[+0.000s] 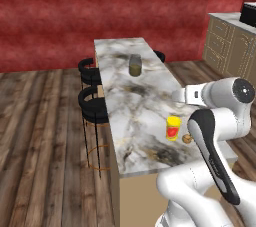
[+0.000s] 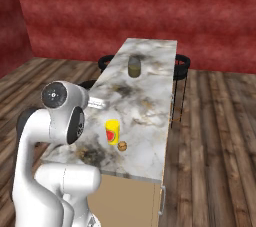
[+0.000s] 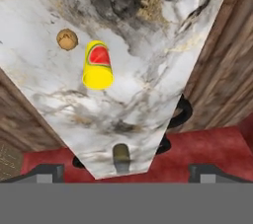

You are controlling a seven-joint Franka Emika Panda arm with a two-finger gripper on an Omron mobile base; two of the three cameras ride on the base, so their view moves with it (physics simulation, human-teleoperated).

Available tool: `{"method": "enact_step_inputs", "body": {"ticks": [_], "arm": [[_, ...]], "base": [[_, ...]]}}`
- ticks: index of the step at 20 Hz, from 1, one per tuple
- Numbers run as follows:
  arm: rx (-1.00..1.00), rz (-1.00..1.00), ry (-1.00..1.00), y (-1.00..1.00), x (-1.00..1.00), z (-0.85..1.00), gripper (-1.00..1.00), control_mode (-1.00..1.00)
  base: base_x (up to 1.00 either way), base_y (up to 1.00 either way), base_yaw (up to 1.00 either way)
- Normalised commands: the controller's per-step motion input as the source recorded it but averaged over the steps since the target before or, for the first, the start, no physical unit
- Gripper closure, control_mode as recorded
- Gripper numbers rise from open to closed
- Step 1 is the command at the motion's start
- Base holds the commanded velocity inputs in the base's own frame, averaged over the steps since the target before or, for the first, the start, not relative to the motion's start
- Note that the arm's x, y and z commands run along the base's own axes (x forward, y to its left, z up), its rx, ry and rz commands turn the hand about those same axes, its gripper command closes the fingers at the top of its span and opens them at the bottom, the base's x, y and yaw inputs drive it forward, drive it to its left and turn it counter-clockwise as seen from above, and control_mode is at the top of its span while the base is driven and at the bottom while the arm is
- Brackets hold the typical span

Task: Open the cabinet directly in front. Then move the beer and the cup to the dining counter with the jar on it.

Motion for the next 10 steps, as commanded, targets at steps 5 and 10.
{"method": "enact_step_inputs", "body": {"ticks": [5,10], "arm": [[-0.01,0.04,0.0,0.28,-0.26,-0.04,-1.0,-1.0],[-0.03,0.04,0.01,0.33,-0.16,-0.15,-1.0,-1.0]], "base": [[0.0,0.0,0.0],[0.0,0.0,0.0]]}}
